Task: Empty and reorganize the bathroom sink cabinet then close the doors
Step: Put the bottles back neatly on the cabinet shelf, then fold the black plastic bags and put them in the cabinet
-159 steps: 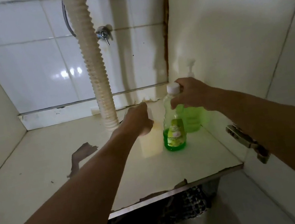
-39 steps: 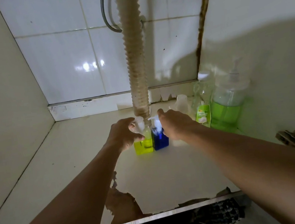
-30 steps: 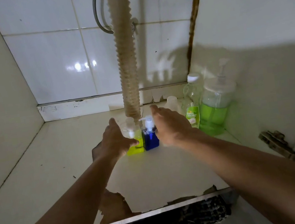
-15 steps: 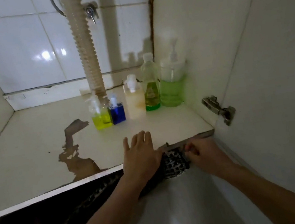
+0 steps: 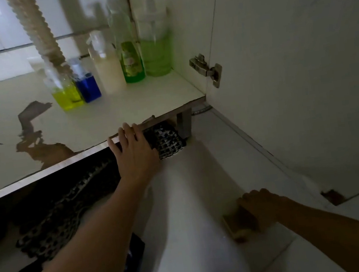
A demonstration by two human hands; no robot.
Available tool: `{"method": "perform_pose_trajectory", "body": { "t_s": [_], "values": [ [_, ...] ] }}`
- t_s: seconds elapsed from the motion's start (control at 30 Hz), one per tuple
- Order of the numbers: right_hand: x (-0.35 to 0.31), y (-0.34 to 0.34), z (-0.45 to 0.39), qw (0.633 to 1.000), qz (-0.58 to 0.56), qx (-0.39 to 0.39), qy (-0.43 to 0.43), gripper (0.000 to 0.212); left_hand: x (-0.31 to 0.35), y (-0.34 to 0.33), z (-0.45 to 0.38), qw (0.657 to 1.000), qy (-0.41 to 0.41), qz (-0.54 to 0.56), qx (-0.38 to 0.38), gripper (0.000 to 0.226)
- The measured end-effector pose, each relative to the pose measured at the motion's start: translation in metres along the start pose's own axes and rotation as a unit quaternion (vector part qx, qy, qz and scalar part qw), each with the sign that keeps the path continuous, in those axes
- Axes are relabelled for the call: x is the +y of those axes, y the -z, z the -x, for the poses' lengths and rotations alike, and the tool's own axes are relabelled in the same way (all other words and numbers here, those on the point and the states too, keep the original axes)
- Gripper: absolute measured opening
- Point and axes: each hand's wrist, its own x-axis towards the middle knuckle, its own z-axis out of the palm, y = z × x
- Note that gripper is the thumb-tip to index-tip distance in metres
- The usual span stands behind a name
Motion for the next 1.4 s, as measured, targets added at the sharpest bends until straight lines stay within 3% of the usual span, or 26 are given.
{"method": "perform_pose_trajectory", "body": {
  "t_s": [0.17,0.3,0.47,0.63,0.73,0.87,1.07,1.17,1.27,1.4],
  "values": [
    [-0.016,-0.019,0.008,0.995,0.064,0.083,-0.007,0.069,0.001,-0.001,0.003,1.000,0.005,0.001,-0.016,0.084],
    [-0.022,-0.003,0.010,0.993,0.071,0.097,0.005,0.065,0.000,0.002,0.002,1.000,0.001,-0.013,-0.017,0.085],
    [-0.019,0.083,0.006,0.984,0.027,0.169,0.049,0.064,-0.010,-0.002,0.003,1.000,0.001,-0.025,-0.005,0.083],
    [0.011,0.203,0.003,0.970,-0.097,0.220,0.042,0.056,-0.008,-0.009,0.003,0.999,0.012,-0.030,0.006,0.080],
    [0.027,0.254,-0.005,0.945,-0.183,0.268,0.046,0.065,-0.008,-0.020,0.004,0.998,0.015,-0.055,0.017,0.083],
    [0.032,0.292,-0.033,0.915,-0.106,0.386,0.045,0.071,-0.014,-0.037,-0.003,0.997,0.013,-0.061,0.049,0.104],
    [0.038,0.318,-0.086,0.917,-0.147,0.371,0.000,0.059,-0.016,-0.043,-0.004,0.996,-0.008,-0.053,0.066,0.112],
    [0.034,0.314,-0.111,0.881,-0.253,0.399,-0.009,0.051,-0.018,-0.042,-0.006,0.997,0.002,-0.067,0.047,0.113],
    [0.019,0.293,-0.124,0.803,-0.350,0.481,-0.039,0.047,-0.015,-0.027,-0.003,0.998,0.010,-0.064,-0.019,0.113],
    [-0.013,0.294,-0.099,0.758,-0.399,0.516,-0.006,0.046,-0.024,0.015,-0.009,0.987,0.000,-0.031,-0.159,0.094]
  ]
}}
